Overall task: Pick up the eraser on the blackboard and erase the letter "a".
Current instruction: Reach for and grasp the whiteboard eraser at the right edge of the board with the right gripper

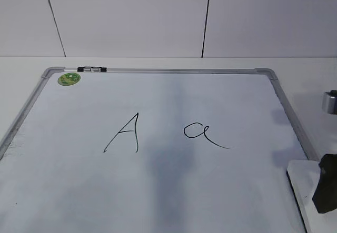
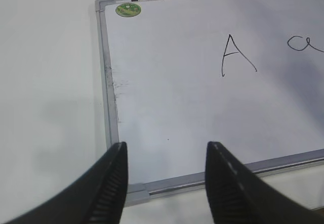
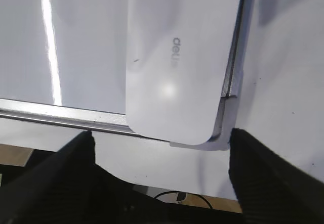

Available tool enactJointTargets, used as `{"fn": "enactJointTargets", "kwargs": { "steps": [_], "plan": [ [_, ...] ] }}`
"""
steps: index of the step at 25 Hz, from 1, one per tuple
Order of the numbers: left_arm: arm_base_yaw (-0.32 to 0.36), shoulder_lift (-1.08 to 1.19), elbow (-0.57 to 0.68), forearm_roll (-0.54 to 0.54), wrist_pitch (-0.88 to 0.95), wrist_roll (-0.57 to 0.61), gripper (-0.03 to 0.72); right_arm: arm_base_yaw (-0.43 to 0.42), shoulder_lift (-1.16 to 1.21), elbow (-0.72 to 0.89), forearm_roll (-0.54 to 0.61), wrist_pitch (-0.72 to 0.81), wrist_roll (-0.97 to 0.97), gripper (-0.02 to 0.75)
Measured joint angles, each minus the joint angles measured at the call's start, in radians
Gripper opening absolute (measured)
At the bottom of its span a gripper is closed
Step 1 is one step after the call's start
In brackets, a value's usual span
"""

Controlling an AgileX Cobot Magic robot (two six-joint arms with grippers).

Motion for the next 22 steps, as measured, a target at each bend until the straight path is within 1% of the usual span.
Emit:
{"fn": "enactJointTargets", "kwargs": {
  "steps": [5,8,13,22],
  "plan": [
    [0.0,0.0,0.0,-0.001,0.0,0.0,0.371,0.105,0.066,0.0,-0.065,-0.025,0.09,0.638],
    [0.0,0.0,0.0,-0.002,0.0,0.0,0.371,0.146,0.085,0.0,-0.106,-0.045,0.145,0.633],
    [0.0,0.0,0.0,-0.005,0.0,0.0,0.371,0.154,0.089,0.0,-0.199,-0.077,0.256,0.621],
    [-0.015,0.0,0.0,-0.005,0.0,0.0,0.371,0.154,0.115,0.0,-0.205,-0.132,0.301,0.614]
  ]
}}
